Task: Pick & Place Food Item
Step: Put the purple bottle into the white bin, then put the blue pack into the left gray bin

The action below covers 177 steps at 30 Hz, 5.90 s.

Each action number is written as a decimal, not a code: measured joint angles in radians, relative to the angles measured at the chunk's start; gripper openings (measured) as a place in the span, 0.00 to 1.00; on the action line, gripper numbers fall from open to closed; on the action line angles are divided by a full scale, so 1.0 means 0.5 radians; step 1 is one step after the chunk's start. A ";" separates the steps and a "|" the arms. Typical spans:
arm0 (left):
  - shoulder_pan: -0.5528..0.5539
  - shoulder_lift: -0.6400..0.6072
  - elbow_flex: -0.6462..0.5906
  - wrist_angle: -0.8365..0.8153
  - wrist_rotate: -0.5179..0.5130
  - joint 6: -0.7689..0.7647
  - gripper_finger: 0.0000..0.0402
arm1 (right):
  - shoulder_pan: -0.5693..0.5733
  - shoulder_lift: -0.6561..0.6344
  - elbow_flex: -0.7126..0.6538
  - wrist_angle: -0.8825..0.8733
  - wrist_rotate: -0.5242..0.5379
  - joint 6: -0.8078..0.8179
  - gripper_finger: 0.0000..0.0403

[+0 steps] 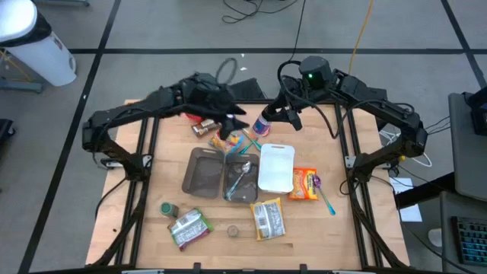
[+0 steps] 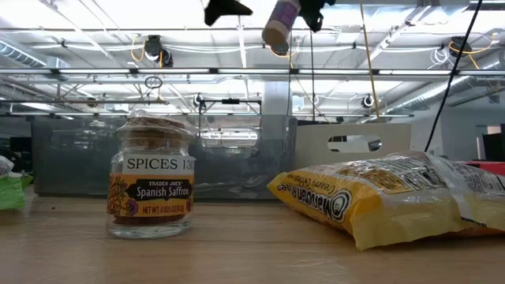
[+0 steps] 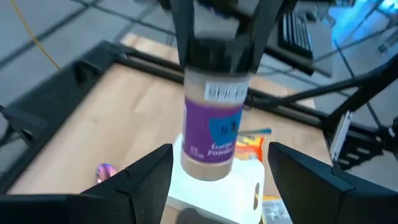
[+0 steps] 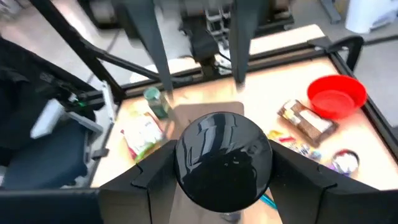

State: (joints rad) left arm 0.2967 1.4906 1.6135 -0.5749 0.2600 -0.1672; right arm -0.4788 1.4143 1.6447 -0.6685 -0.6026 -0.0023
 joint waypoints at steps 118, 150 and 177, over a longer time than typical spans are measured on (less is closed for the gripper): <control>0.191 -0.722 -1.164 0.516 0.230 -0.301 0.68 | 0.634 0.241 -1.260 0.819 1.466 0.525 0.49; 0.191 -0.722 -1.164 0.515 0.227 -0.285 0.68 | 0.634 0.223 -1.265 0.806 1.458 0.450 0.65; 0.309 -1.029 -1.162 0.420 0.202 -0.183 0.68 | 0.630 -0.521 -1.260 1.073 1.464 0.531 0.64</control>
State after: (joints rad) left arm 0.4510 0.9763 1.0325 -0.3651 0.3612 -0.2587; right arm -0.1638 1.1536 1.0145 -0.1322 0.1296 0.2634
